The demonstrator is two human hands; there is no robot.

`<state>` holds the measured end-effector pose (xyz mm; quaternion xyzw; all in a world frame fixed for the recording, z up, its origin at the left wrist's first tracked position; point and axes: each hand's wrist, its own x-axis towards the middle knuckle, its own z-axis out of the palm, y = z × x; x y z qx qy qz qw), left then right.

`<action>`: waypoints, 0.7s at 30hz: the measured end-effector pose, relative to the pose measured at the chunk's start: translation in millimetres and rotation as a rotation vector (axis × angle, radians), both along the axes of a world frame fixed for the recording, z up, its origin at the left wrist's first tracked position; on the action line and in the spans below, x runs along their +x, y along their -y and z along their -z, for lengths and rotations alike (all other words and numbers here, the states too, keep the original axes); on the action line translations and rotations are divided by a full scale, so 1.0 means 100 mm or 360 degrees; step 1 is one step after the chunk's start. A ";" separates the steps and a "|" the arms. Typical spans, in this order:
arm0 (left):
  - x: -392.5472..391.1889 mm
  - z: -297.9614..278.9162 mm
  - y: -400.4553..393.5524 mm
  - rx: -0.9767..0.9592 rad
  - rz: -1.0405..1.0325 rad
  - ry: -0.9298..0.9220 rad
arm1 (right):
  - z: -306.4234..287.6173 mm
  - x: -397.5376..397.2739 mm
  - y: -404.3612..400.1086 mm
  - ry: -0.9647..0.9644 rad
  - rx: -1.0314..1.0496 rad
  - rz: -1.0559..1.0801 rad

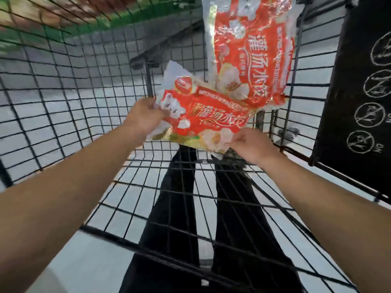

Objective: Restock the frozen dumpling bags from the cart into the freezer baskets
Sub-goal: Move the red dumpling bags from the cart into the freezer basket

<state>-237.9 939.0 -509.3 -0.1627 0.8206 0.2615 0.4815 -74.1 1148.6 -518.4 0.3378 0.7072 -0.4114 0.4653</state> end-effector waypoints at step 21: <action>-0.04 0.02 0.84 0.0160 -0.0342 0.0112 | -0.14 -0.28 0.53 0.0001 0.0095 0.1357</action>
